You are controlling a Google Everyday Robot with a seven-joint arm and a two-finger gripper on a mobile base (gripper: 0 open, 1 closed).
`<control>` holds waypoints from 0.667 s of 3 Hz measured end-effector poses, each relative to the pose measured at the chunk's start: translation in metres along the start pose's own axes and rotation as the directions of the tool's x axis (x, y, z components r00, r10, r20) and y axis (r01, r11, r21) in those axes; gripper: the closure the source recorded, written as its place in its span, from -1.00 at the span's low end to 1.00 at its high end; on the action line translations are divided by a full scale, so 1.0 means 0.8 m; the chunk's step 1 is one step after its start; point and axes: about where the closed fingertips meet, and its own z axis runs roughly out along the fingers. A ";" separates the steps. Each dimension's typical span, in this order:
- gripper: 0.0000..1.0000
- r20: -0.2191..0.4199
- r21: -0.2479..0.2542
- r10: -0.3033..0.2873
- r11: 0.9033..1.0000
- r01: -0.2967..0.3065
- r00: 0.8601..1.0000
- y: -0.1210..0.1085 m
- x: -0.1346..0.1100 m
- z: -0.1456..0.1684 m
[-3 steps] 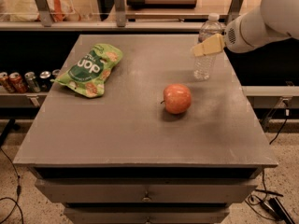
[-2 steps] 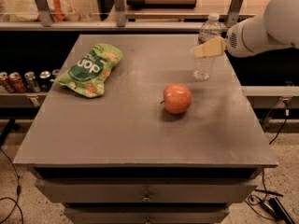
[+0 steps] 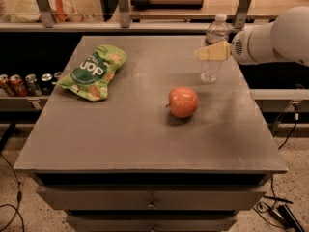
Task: Move water bottle near green rice chip bag
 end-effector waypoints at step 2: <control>-1.00 0.048 0.005 0.002 1.000 -0.002 0.999 0.001 -0.008 0.004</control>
Offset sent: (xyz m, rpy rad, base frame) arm 0.0097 0.0000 0.0032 0.0144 -0.0662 -0.0136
